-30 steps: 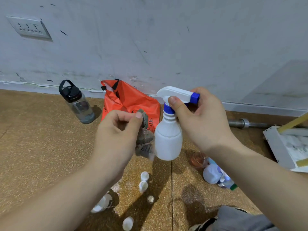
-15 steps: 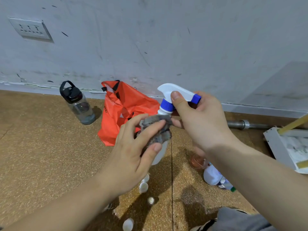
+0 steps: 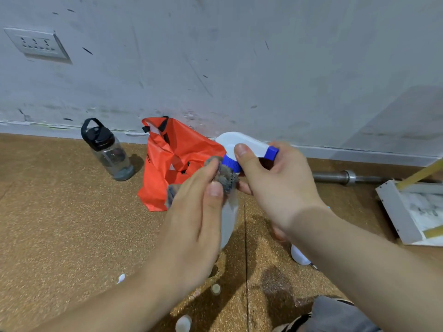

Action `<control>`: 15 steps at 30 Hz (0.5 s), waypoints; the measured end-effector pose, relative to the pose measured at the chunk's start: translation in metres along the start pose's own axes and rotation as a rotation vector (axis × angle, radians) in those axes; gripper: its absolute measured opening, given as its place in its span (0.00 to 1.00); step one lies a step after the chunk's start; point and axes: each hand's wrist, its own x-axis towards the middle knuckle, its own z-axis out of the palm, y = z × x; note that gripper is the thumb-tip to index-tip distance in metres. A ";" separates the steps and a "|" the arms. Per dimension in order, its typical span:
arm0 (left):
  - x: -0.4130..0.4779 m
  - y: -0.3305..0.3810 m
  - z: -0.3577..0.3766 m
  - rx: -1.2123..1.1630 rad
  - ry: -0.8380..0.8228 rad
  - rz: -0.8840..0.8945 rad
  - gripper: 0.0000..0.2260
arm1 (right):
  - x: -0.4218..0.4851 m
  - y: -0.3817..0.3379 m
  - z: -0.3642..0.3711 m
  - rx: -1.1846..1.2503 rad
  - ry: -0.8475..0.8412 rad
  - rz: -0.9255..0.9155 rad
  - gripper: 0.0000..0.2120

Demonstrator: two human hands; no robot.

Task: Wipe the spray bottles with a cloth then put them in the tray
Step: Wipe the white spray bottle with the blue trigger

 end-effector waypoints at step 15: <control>0.002 0.003 -0.002 -0.125 -0.014 -0.090 0.19 | -0.003 0.004 0.001 0.078 -0.025 0.015 0.16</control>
